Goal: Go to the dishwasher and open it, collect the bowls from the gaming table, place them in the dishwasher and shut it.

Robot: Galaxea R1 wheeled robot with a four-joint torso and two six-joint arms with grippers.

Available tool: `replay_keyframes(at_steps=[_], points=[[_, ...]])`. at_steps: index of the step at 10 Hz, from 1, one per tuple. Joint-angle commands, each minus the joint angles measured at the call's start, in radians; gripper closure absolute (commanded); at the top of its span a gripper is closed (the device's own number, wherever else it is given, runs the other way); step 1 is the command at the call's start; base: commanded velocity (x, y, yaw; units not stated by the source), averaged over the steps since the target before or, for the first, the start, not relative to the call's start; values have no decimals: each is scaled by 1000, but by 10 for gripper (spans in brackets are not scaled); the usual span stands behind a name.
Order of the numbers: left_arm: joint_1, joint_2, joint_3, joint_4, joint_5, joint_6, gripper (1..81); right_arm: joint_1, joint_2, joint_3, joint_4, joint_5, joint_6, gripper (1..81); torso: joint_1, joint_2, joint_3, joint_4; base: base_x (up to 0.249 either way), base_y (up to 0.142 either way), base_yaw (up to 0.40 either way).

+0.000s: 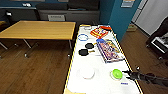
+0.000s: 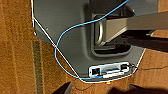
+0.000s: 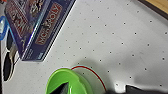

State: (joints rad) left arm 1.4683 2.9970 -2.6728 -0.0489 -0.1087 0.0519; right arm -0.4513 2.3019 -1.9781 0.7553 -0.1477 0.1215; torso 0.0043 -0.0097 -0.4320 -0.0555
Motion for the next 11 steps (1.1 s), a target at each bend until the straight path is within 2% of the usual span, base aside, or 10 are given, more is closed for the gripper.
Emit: replay_keyframes(at_steps=[1,8,9,11], points=[[8,-2,2,-12,75,2,10,113,-5,-14,19,-43,10,10,0,0,0,0,0,0,0],[10,-7,2,-12,77,2,10,71,63,-30,21,22,21,10,0,1,0,0,0,0,0],[10,-7,2,-12,77,2,10,68,61,-28,21,22,21,811,0,1,0,0,0,0,0],[10,-6,2,-12,77,2,10,56,50,-10,22,22,23,811,0,1,0,0,0,0,0]])
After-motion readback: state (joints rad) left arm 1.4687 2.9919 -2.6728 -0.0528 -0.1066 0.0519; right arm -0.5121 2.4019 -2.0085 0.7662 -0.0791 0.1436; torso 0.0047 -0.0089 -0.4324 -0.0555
